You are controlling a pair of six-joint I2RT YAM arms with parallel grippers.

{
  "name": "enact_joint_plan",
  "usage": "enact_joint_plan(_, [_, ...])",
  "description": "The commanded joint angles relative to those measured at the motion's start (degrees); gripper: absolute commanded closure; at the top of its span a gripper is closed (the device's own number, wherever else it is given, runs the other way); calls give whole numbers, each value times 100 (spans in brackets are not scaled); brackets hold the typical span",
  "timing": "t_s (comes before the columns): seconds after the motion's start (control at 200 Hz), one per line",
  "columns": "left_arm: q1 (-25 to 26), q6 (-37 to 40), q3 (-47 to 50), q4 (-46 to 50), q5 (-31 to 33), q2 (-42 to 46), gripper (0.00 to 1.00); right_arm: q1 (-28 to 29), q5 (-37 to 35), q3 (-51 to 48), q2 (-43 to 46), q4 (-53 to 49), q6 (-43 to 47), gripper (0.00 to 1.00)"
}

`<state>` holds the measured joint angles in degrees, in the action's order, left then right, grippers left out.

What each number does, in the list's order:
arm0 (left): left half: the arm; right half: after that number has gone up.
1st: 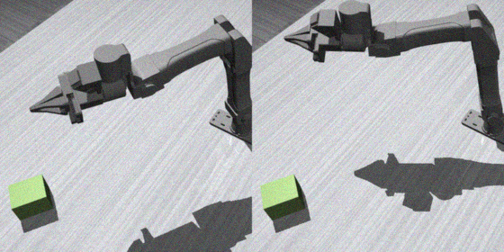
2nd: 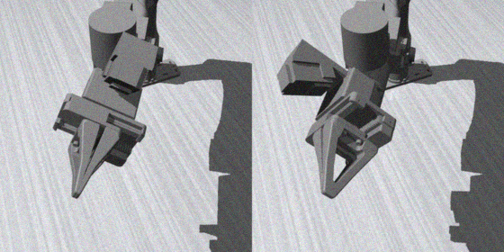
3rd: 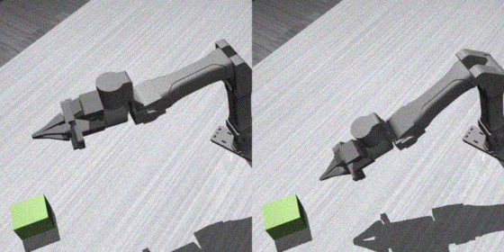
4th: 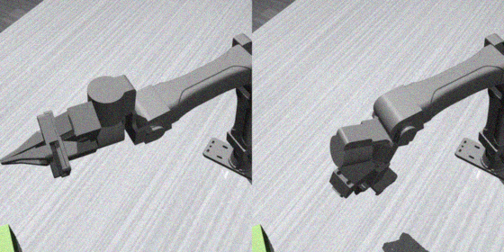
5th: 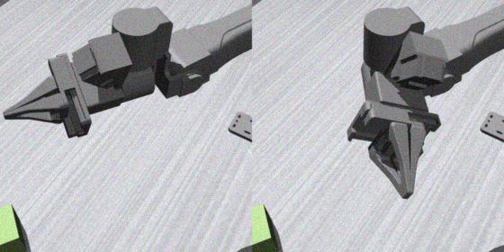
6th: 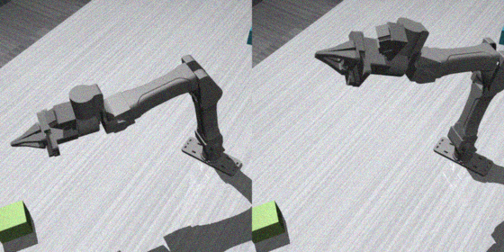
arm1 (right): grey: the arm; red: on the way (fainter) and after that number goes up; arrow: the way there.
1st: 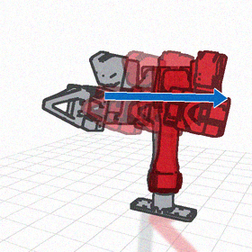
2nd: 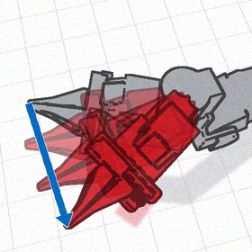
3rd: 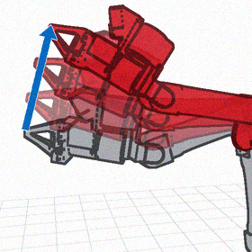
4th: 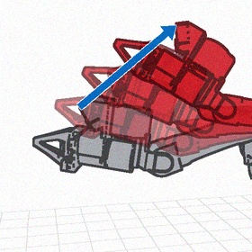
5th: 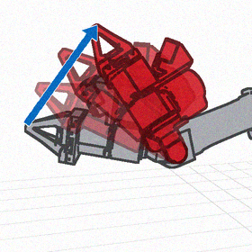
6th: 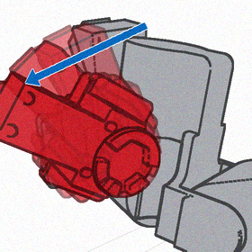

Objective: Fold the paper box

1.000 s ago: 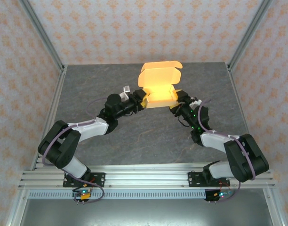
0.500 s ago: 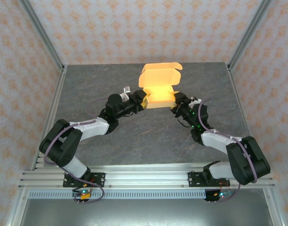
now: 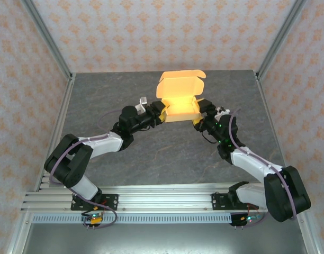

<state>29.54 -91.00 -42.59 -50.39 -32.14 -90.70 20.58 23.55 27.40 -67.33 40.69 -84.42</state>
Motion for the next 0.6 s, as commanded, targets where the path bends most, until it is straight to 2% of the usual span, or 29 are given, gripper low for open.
enact_joint_plan(0.0, [30,109,-25,-234,-3,16,74,-120,7,205,3,46,-171,20])
enact_joint_plan(0.17, [26,107,-12,-234,-11,60,74,-211,111,290,-230,264,-293,27])
enact_joint_plan(0.445, [26,127,-22,-235,-20,96,74,-207,242,389,-587,430,-562,54])
enact_joint_plan(0.596, [25,124,-43,-233,-21,76,74,-203,376,463,-626,337,-422,62])
